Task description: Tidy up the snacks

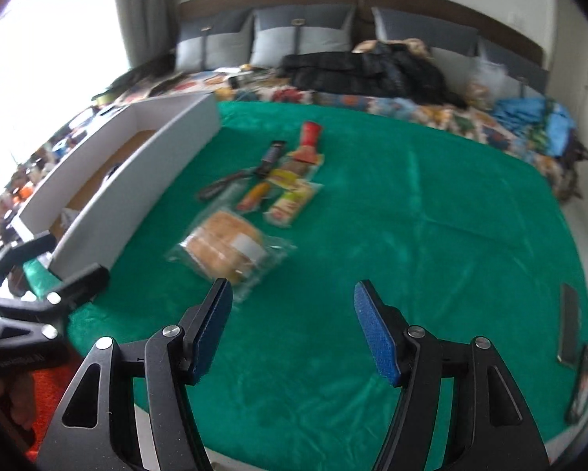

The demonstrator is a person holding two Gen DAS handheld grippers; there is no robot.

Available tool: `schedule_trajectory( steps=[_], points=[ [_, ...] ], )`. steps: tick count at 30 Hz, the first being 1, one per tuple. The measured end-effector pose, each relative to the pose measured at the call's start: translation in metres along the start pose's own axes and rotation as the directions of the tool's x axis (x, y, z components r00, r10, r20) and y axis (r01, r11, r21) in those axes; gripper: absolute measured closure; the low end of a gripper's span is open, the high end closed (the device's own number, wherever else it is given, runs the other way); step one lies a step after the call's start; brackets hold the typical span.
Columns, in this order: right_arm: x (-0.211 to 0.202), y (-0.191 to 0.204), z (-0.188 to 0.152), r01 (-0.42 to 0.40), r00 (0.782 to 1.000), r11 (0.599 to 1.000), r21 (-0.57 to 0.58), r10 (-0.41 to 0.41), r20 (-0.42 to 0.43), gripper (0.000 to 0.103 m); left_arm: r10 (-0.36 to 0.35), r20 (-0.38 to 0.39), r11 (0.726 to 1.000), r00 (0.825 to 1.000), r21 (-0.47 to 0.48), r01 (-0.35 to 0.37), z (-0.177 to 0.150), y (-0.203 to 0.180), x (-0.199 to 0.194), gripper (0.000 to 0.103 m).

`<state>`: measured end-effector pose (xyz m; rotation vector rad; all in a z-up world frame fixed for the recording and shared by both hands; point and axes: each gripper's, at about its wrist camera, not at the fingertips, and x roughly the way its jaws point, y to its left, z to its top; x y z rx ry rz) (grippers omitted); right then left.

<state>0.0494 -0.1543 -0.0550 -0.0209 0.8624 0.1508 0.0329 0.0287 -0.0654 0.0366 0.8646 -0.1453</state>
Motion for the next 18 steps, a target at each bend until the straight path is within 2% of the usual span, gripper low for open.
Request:
schedule_trajectory(
  steps=[6, 12, 18],
  points=[
    [-0.019, -0.007, -0.018, 0.083, 0.996, 0.996, 0.04, -0.084, 0.032, 0.035, -0.007, -0.001, 1.0, 1.0, 0.029, 0.007, -0.014, -0.02, -0.001, 0.002],
    [-0.023, -0.008, -0.031, 0.105, 0.994, 0.993, 0.055, -0.106, 0.029, 0.035, -0.003, -0.031, 1.0, 1.0, 0.028, 0.004, -0.025, -0.024, 0.007, 0.002],
    [-0.019, -0.012, -0.038, 0.142, 0.99, 0.988, 0.053, -0.143, 0.015, 0.035, 0.004, -0.022, 1.0, 1.0, 0.029, -0.004, -0.026, -0.025, 0.006, 0.002]
  ],
)
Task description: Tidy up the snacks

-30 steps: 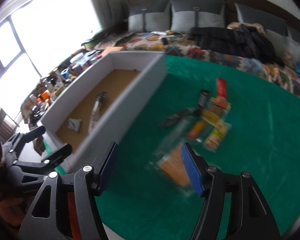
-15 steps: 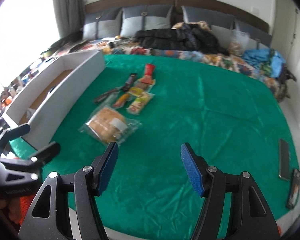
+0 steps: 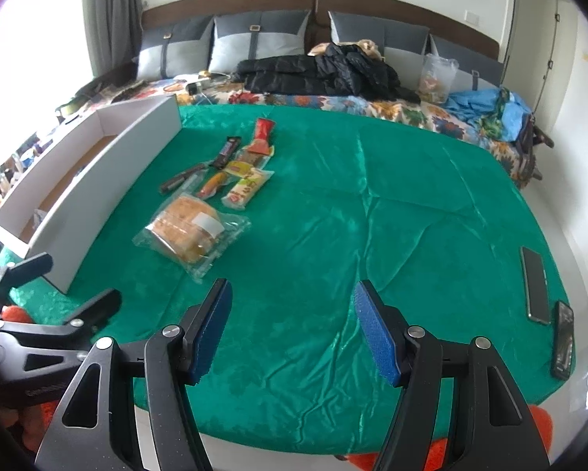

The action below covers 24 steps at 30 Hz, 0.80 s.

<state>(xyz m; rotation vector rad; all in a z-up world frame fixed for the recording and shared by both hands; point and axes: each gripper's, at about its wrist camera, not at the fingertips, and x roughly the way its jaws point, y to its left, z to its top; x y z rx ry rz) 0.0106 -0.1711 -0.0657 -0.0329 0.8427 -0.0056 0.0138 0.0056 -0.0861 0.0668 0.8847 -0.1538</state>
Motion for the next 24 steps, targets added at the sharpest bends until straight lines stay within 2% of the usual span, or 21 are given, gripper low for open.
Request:
schedule_trajectory(
  steps=[7, 24],
  points=[
    [0.002, -0.007, -0.006, 0.064, 0.998, 0.998, -0.014, -0.064, 0.001, 0.035, 0.01, -0.011, 1.0, 1.0, 0.003, -0.01, -0.004, 0.0, 0.003, 0.002],
    [0.004, -0.013, -0.009, 0.137, 0.991, 0.99, -0.034, -0.137, 0.004, 0.035, 0.025, -0.035, 1.0, 0.999, 0.007, -0.025, -0.008, 0.0, 0.012, 0.002]
  ],
)
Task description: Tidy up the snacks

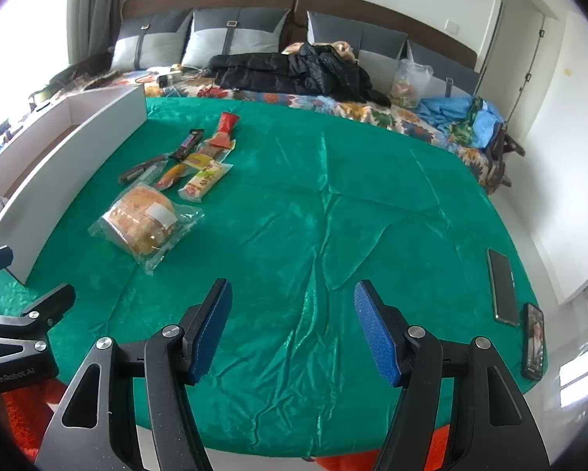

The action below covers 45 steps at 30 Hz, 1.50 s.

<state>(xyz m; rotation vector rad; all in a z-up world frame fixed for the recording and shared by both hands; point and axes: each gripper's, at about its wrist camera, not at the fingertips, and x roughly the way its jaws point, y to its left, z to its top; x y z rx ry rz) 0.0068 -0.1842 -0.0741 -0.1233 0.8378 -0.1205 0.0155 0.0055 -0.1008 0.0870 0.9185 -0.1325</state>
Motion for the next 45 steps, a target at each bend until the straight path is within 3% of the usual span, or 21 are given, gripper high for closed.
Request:
schedule_trajectory(
  steps=[45],
  points=[
    [0.013, -0.002, -0.003, 0.036, 0.999, 0.999, -0.021, -0.037, -0.029, 0.034, 0.017, -0.049, 1.0, 0.999, -0.002, -0.017, -0.005, 0.005, 0.018, 0.002]
  ],
)
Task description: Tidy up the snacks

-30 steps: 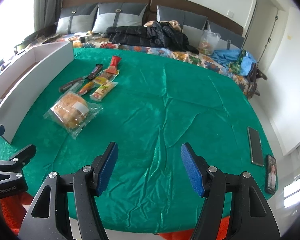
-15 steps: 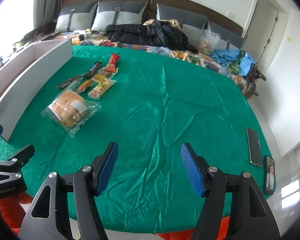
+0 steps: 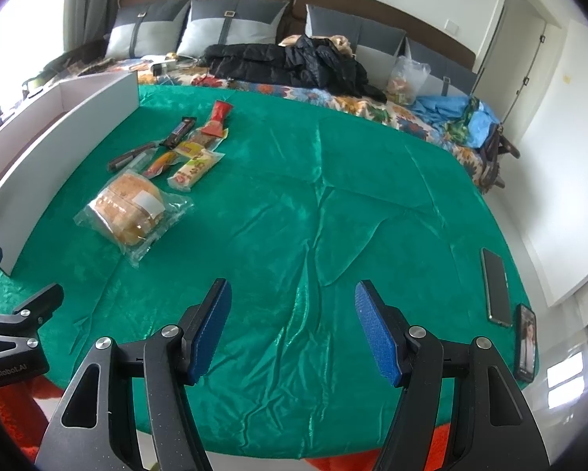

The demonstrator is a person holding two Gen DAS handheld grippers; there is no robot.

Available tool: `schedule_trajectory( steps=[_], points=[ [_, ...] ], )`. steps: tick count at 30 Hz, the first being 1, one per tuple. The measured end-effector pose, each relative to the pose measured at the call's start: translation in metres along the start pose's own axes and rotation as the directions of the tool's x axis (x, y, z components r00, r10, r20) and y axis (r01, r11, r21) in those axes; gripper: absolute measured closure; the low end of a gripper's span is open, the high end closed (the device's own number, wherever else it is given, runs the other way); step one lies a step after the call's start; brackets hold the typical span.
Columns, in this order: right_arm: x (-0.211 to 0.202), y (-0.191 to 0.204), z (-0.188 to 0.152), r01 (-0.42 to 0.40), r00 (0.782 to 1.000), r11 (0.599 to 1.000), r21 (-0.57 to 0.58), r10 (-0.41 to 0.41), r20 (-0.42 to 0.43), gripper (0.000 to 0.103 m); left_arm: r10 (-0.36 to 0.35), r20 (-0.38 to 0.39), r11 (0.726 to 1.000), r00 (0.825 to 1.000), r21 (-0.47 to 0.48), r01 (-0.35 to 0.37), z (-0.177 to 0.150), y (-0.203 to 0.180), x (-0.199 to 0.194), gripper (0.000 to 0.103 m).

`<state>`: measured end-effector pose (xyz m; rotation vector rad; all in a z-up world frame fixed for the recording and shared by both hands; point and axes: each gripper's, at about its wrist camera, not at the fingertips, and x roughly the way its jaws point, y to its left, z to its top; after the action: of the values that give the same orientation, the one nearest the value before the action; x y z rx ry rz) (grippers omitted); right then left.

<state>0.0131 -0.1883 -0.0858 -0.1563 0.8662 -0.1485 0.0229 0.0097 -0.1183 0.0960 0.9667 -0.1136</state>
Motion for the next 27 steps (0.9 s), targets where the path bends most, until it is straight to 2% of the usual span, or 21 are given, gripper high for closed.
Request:
schedule_trajectory(
  steps=[22, 27],
  points=[
    [0.009, 0.001, -0.003, 0.008, 1.0, 1.0, -0.01, -0.008, -0.027, 0.034, 0.002, -0.028, 1.0, 1.0, -0.001, -0.002, -0.003, 0.002, 0.012, 0.002],
    [0.012, 0.001, -0.003, 0.032, 0.998, 0.999, -0.017, -0.032, -0.046, 0.034, 0.003, -0.036, 1.0, 0.999, 0.0, -0.003, -0.004, 0.001, 0.014, 0.002]
  ],
)
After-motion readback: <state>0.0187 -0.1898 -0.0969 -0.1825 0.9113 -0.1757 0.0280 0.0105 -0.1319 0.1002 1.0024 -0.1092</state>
